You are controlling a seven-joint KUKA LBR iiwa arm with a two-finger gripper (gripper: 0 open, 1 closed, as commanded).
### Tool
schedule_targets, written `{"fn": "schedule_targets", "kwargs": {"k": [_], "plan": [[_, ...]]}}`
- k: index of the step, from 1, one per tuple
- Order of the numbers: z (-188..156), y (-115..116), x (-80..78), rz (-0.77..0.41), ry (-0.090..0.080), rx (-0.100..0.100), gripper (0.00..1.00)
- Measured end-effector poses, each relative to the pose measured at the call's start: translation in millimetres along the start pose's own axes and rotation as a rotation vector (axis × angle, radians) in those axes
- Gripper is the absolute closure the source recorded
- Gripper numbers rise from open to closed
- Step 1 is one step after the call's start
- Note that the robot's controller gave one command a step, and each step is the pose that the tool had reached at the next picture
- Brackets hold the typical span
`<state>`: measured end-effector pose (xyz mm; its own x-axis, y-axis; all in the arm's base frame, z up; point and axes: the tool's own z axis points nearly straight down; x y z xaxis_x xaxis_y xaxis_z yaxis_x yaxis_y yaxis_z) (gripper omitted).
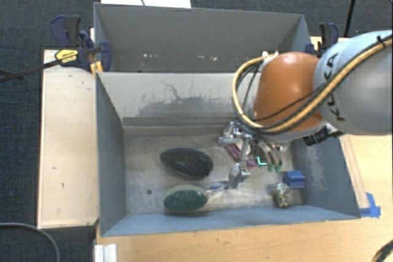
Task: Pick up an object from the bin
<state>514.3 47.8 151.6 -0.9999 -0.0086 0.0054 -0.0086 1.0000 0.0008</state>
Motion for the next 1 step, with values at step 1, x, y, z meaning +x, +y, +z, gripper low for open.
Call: {"fn": "schedule_targets", "kwargs": {"k": [1], "plan": [[52.6, 64.5, -13.1, -0.268, -0.008, 0.004, 0.0]]}}
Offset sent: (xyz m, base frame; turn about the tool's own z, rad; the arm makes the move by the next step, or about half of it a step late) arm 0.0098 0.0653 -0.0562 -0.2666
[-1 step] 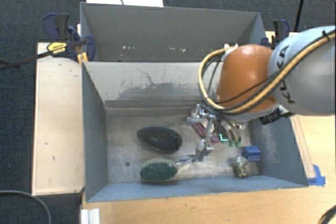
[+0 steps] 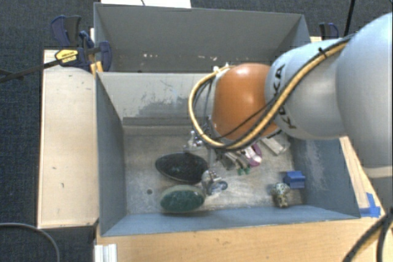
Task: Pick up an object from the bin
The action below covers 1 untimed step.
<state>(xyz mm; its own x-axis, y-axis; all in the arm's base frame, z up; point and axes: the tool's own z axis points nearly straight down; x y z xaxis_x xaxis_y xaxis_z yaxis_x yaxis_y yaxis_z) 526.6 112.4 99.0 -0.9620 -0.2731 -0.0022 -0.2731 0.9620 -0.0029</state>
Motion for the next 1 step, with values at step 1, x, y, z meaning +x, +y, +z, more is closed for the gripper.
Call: {"fn": "schedule_targets", "kwargs": {"k": [1], "plan": [[10.4, 31.0, -12.2, -0.168, -0.028, -0.001, 0.0]]}}
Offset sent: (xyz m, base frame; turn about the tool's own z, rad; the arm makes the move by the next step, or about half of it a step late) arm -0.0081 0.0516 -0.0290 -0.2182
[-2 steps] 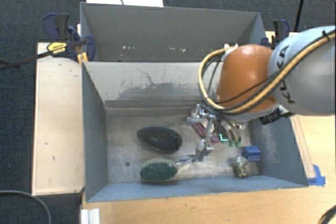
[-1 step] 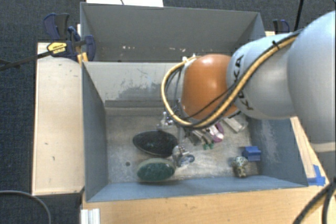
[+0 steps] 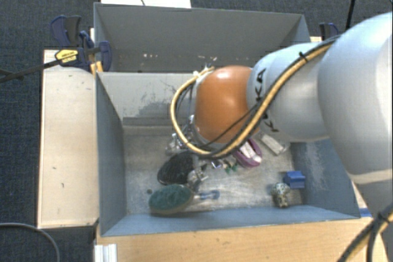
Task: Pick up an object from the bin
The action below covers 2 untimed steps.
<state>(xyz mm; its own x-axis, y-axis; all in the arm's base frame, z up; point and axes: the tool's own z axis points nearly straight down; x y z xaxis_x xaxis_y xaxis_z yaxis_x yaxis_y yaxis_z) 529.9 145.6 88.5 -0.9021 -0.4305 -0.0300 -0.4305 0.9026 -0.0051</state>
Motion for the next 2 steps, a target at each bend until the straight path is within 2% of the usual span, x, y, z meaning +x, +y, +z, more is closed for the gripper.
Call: {"fn": "schedule_targets", "kwargs": {"k": [1, 2], "plan": [[5.9, 3.4, 5.9, -0.003, 0.02, -0.005, 1.0], [-199.4, -27.5, -13.0, -0.194, 0.019, -0.004, 1.0]]}}
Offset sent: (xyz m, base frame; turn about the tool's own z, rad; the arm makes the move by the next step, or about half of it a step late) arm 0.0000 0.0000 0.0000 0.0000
